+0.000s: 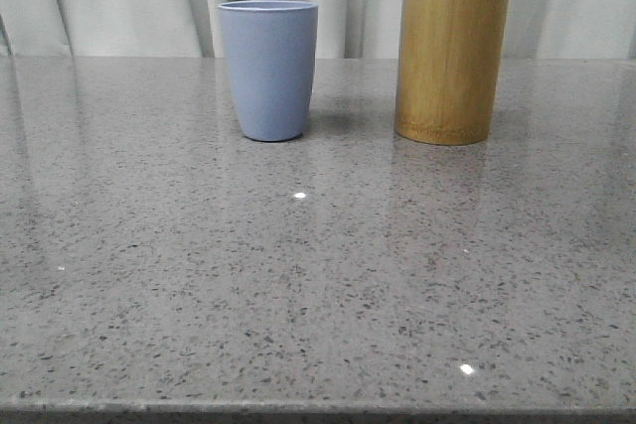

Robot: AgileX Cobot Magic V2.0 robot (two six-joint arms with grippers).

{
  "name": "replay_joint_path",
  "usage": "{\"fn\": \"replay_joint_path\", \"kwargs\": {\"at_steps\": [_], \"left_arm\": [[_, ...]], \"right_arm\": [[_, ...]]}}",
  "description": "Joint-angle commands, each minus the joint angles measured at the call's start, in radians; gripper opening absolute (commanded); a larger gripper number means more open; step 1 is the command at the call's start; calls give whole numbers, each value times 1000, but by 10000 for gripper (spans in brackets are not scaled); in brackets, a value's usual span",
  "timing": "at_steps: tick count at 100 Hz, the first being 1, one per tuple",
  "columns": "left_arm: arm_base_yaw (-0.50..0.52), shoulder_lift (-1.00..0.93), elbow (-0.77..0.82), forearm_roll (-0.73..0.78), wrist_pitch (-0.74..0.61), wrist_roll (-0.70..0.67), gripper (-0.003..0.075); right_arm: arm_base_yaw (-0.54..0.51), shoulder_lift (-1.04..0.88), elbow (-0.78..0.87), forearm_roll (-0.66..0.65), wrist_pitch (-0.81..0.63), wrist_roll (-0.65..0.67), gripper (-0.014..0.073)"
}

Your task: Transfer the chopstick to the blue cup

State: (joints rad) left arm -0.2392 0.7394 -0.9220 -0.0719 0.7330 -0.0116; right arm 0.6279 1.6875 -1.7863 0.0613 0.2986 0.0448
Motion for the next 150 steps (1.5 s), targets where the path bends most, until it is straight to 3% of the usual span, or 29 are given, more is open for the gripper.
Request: {"fn": "replay_joint_path", "kwargs": {"at_steps": [1,40,50,65,74,122,150], "left_arm": [[2,-3,-24,-4,-77,-13,314],[2,-3,-24,-4,-77,-13,314],[2,-3,-24,-4,-77,-13,314],[2,-3,-24,-4,-77,-13,314],[2,-3,-24,-4,-77,-13,314],[2,-9,-24,-4,-96,-13,314],[2,-15,-24,16,-104,-13,314]], "right_arm": [[-1,-17,-27,2,-93,-1,-69],[-1,28,59,2,-130,-1,-55],[-1,28,59,2,-127,-1,41],[-1,28,59,2,-132,-1,272],[-1,27,59,2,-137,-1,338],[-14,-61,79,3,-82,11,340],[-101,-228,262,3,-81,11,340]]}}
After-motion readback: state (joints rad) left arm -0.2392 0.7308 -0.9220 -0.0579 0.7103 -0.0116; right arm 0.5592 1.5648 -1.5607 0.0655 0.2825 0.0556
